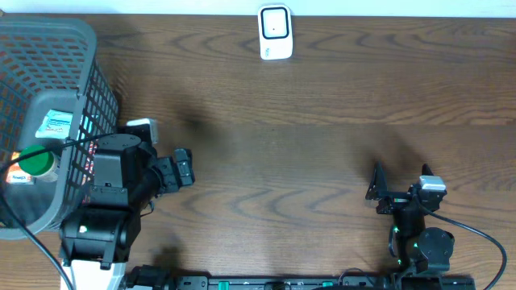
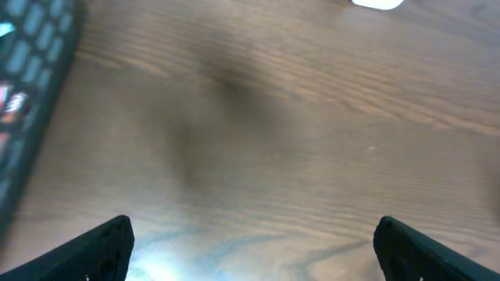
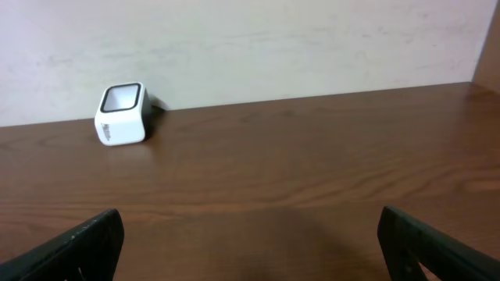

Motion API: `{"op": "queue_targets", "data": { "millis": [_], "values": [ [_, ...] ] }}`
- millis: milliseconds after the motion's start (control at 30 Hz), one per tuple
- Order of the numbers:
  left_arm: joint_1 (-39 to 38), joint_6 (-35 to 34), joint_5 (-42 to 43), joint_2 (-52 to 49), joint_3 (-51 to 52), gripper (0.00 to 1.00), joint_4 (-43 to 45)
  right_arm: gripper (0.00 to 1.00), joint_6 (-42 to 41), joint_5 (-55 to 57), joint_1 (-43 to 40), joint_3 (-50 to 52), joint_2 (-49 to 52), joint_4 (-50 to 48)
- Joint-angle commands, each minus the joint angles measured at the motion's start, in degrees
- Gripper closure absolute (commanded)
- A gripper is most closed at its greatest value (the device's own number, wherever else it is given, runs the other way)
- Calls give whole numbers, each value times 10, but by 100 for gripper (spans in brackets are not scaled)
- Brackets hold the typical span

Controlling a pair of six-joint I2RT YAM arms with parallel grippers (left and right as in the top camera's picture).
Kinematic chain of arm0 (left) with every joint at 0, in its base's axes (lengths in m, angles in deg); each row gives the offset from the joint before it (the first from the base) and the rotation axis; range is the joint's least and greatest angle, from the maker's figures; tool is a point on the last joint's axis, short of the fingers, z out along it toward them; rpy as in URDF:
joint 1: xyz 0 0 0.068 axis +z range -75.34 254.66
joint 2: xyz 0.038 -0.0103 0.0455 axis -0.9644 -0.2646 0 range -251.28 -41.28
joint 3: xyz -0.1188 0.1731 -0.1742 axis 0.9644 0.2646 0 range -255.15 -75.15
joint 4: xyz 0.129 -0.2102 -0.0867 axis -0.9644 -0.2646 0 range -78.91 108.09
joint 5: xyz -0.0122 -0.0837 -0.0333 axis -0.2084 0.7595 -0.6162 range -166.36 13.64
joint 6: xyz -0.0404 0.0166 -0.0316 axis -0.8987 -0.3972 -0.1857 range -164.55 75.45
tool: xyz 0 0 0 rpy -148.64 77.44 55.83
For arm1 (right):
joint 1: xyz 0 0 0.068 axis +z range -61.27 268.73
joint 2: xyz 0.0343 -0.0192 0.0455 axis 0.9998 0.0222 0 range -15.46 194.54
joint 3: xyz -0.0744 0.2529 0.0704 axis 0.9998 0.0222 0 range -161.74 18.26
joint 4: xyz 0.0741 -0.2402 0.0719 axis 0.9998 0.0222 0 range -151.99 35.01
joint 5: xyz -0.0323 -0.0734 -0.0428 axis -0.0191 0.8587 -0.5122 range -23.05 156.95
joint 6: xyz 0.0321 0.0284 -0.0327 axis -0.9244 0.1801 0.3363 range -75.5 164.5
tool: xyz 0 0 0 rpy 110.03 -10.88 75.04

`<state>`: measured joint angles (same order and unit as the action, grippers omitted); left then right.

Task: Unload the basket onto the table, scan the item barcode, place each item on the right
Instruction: 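Raise the left gripper and move it over the grey basket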

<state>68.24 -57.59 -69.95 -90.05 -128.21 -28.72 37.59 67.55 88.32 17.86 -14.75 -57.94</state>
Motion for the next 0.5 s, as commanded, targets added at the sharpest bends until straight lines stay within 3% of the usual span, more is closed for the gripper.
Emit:
{"op": "queue_targets", "data": {
  "millis": [0, 467],
  "values": [
    [2, 5, -35, -11, -36, 2, -13, 1, 6, -3, 5, 1, -2, 2],
    [2, 3, -47, -79, -125, 2, -51, 1, 6, -3, 5, 1, -2, 2]
  ]
}}
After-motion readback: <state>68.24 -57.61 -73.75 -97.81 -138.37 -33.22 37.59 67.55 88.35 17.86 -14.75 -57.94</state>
